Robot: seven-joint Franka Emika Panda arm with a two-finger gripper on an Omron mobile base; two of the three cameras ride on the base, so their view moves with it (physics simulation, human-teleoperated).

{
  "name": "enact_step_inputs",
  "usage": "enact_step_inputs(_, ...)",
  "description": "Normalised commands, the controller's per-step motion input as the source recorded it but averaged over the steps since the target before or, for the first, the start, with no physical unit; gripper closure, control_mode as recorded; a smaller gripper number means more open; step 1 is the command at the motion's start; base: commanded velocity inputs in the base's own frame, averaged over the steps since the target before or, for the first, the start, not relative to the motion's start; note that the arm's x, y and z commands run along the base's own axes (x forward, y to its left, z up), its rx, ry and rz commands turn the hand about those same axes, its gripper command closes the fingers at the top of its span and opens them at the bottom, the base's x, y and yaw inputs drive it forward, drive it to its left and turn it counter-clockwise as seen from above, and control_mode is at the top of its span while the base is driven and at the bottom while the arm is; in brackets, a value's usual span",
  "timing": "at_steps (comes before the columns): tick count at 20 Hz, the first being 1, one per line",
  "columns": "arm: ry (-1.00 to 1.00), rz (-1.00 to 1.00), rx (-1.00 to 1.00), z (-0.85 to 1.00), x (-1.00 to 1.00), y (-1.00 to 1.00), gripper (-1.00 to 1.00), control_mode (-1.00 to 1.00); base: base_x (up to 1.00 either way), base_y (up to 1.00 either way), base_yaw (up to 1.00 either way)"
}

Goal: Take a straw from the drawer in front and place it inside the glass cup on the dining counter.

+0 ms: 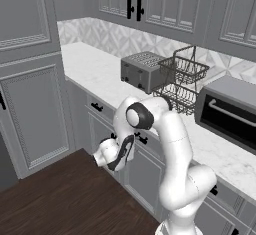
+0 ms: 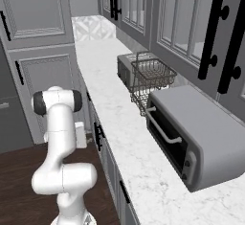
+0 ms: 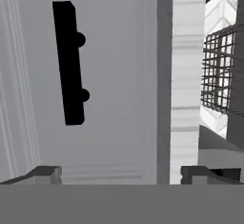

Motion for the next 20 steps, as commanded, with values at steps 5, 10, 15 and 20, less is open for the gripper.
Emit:
enact_step_inputs(5, -0.04, 0.00, 0.10, 0.00, 0.17, -0.23, -1.00, -1.00, 0.00, 0.00, 0.00)
enact_step_inputs(10, -0.01, 0.00, 0.05, -0.07, 0.41, -0.07, -1.00, -1.00, 0.00, 0.00, 0.00)
enact_step_inputs(15, 0.00, 0.02, 0.00, -0.30, 0.41, 0.00, -1.00, -1.00, 0.00, 0.00, 0.00)
enact_step_inputs(20, 0.00, 0.03, 0.00, -0.46, 0.27, -0.01, -1.00, -1.00, 0.00, 0.00, 0.00)
